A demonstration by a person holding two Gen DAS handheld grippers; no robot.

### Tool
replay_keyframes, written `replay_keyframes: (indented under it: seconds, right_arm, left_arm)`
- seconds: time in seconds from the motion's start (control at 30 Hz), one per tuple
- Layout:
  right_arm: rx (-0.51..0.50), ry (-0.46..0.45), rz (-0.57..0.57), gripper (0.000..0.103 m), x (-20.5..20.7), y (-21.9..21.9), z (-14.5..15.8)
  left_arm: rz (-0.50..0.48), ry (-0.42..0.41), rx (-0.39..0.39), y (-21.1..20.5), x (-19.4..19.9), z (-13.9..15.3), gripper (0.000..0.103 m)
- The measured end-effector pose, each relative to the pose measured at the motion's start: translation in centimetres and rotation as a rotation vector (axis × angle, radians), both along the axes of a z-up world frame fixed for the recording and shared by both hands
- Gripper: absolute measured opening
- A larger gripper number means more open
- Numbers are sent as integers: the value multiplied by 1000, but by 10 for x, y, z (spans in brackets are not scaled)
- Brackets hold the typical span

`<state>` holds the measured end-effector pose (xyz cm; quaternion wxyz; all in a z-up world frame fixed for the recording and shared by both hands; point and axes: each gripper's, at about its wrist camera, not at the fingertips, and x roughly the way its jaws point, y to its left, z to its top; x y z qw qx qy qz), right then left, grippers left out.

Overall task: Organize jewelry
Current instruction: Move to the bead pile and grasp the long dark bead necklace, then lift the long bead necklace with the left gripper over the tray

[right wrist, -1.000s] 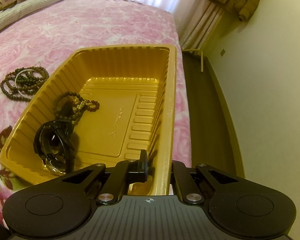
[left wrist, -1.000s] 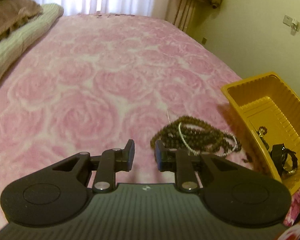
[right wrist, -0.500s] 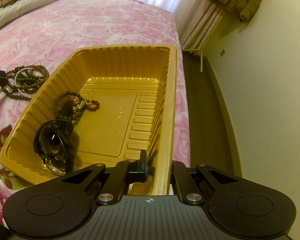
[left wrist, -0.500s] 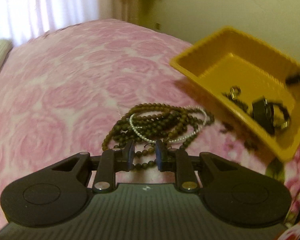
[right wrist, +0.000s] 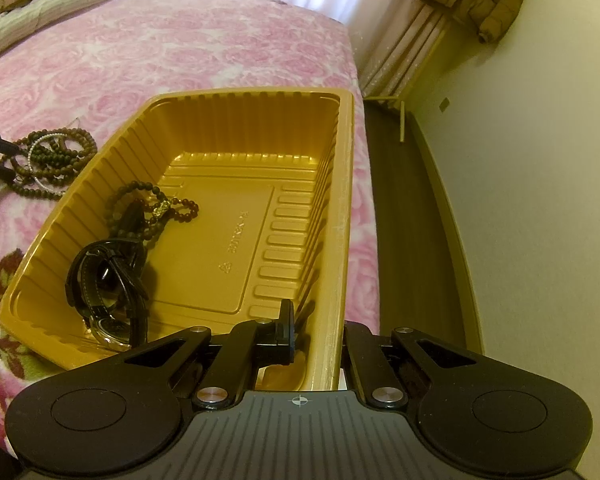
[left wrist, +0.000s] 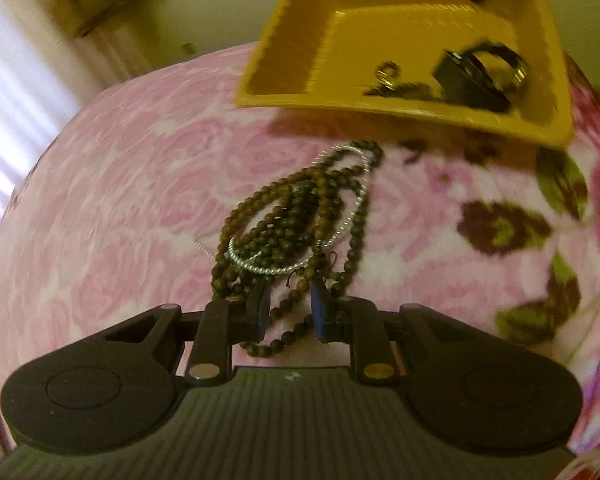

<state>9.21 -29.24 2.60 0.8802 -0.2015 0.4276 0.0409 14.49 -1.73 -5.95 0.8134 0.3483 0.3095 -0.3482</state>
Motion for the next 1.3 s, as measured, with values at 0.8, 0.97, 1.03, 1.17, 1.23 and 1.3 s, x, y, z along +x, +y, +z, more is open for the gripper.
replay_keyframes:
  seconds: [0.8,0.97,1.03,1.17,1.23,1.3]
  right_arm:
    - [1,-5,-9,6,-1,0,3]
    - [-2,-7,-7,6,-1,1,5]
    - [-2,-8,-7,6,-1,1,5]
    - [-3,-9,-7,5,-2,1,5]
    - [-2,-9,-7,5,-2,1,5]
    - [-3,-9,-6,5,-2,1,5]
  left_arm:
    - [-7,71,-129,25,9,33,6]
    - [55,39,-234,37,14,65,6]
    - [83,25,-273,41,17,78,6]
    - [129,-2,-333,49,22,102,6]
    - [147,-13,-356,53,25,114,6]
    - [164,-18,-376,55,27,124,6]
